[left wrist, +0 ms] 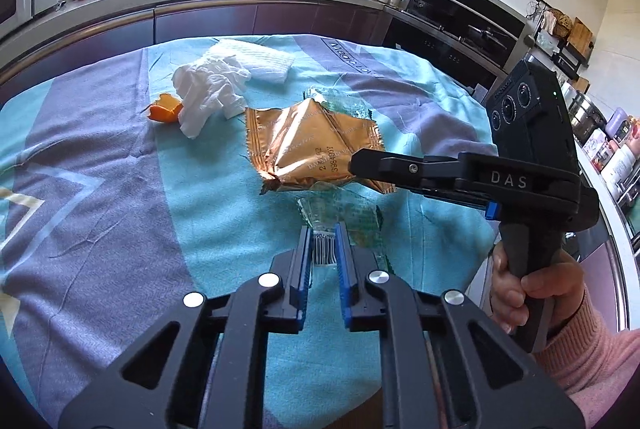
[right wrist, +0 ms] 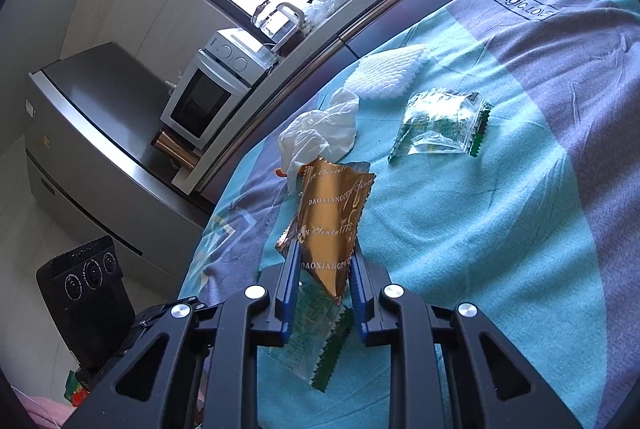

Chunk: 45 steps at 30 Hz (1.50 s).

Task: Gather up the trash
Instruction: 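Grasp the clear plastic packet with the left gripper while the right gripper grasps the gold wrapper, then carry the plastic packet and gold wrapper over the teal bin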

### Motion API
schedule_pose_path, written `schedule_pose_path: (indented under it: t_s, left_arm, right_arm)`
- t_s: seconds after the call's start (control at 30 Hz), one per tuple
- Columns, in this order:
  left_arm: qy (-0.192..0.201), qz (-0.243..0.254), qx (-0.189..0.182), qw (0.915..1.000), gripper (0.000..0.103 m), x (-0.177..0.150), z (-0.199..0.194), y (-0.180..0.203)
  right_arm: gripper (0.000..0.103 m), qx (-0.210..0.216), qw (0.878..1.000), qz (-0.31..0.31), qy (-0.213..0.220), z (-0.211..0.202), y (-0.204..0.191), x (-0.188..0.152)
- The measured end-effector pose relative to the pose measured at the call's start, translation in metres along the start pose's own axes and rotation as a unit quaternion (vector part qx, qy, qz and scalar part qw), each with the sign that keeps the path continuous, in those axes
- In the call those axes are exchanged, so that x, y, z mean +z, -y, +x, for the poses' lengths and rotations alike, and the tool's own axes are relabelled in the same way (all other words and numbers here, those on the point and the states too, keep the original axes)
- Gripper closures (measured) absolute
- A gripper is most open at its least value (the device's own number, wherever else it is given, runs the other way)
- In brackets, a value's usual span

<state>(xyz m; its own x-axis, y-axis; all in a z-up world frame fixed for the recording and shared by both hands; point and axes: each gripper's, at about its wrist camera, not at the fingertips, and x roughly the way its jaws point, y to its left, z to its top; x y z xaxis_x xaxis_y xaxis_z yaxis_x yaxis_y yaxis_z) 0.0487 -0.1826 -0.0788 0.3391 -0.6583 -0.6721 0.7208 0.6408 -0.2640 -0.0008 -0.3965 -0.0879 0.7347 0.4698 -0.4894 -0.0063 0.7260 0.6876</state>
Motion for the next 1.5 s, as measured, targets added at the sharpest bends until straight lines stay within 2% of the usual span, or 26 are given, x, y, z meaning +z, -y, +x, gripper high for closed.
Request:
schedule_pose_path:
  t_s: [0.47,0.73,1.0,1.2,1.5]
  left_arm:
    - [0.047,-0.027,0.014,0.9984,0.094,-0.016,-0.060,-0.035]
    - [0.086,-0.044,0.041,0.9945,0.094,-0.024,-0.104,-0.057]
    - [0.120,-0.067,0.075,0.9876,0.094,-0.031,-0.148,-0.081]
    - [0.149,-0.106,0.112,0.9768,0.094,-0.047,-0.185,-0.109]
    - [0.193,-0.183,0.182,0.9466,0.094,-0.087,-0.252,-0.163]
  right_arm:
    - [0.082,0.012,0.999,-0.027,0.010,-0.006,-0.026,0.005]
    - [0.082,0.035,0.998,-0.052,0.003,0.005,-0.052,0.007]
    - [0.082,0.069,0.994,-0.079,-0.019,0.032,-0.086,0.010]
    - [0.082,0.098,0.987,-0.116,-0.046,0.063,-0.125,0.013]
    - [0.082,0.144,0.971,-0.160,-0.102,0.121,-0.179,0.010]
